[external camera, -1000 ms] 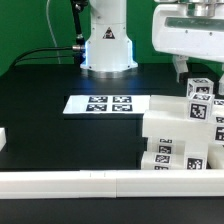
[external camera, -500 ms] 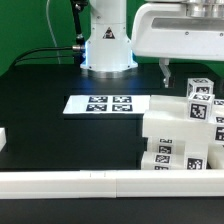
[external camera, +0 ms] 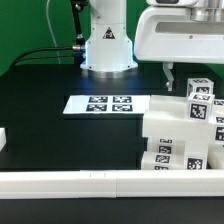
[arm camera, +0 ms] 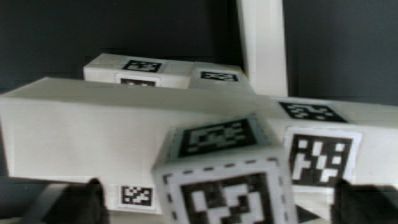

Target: Assemble chair

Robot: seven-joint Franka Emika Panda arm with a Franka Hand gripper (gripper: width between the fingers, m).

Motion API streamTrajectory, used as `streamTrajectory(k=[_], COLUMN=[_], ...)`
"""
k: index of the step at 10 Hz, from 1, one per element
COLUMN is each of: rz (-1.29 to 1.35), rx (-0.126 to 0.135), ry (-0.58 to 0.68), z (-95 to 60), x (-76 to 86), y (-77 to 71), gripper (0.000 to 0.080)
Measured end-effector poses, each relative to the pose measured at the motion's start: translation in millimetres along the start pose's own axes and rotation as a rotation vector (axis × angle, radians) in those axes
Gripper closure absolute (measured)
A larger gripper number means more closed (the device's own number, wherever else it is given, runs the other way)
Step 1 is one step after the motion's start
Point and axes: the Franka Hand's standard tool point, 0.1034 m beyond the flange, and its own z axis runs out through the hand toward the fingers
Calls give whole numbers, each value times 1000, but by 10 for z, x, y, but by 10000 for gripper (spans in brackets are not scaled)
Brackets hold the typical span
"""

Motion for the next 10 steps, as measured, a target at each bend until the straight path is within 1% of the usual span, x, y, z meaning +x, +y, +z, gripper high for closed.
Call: streamTrajectory(k=[1, 2, 3, 8, 10], rz=[58, 125, 185, 481, 694], rx=[0, 1, 1, 5, 9], ry=[0, -1, -1, -3, -8], z=[1, 1, 1, -1, 2], x=[-2, -3, -3, -7, -19], y=[-2, -5, -6, -14, -18], gripper=[358, 358, 519, 518, 518])
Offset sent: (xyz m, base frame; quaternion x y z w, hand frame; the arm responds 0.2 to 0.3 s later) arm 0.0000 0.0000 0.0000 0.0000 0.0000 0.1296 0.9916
